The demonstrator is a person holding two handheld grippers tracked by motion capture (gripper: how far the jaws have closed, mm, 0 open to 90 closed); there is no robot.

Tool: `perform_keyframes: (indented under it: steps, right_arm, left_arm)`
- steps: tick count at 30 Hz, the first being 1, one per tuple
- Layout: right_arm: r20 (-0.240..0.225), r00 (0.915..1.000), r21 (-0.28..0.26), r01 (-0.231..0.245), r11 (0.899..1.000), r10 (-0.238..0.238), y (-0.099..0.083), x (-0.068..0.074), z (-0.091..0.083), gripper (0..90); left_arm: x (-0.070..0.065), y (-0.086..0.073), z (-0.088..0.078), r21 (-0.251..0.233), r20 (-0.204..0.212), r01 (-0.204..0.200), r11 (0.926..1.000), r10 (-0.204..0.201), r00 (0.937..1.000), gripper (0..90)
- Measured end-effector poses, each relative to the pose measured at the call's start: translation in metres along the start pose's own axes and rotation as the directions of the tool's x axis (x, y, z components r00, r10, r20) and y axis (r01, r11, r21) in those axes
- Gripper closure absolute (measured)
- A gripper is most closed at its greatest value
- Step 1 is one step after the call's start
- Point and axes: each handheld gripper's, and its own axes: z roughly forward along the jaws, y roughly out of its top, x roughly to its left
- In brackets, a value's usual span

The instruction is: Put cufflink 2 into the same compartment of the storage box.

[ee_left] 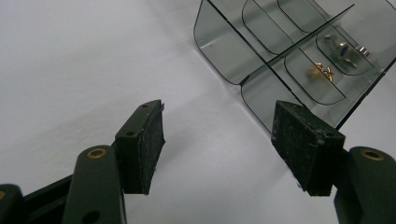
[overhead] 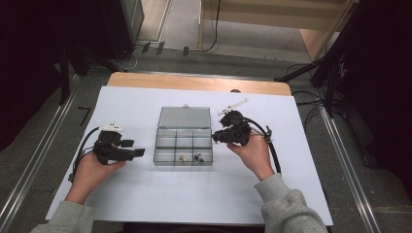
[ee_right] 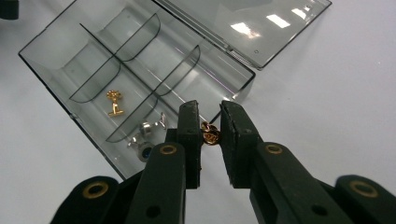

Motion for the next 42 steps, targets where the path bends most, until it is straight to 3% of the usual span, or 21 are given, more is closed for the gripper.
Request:
perform_keyframes:
  steps: [16, 20, 42]
  right_arm:
    - [-0.033, 0.9983, -0.012, 0.047, 0.999, -0.048, 0.013, 0.024, 0.007, 80.4]
    - [-0.043, 0.997, -0.006, 0.065, 0.998, -0.065, 0.016, 0.031, 0.012, 80.4]
    - [-0.095, 0.9892, 0.054, 0.117, 0.992, -0.112, 0.019, 0.062, 0.056, 80.4]
  left_arm:
    - [-0.001, 0.001, -0.001, -0.017, -0.008, -0.009, 0.9998, 0.009, 0.9999, 35.4]
    - [0.001, 0.001, -0.003, -0.025, -0.001, 0.007, 0.9997, -0.007, 1.0, 34.6]
    - [0.0, 0.001, -0.001, -0.019, 0.004, 0.0, 0.9998, 0.0, 1.0, 35.0]
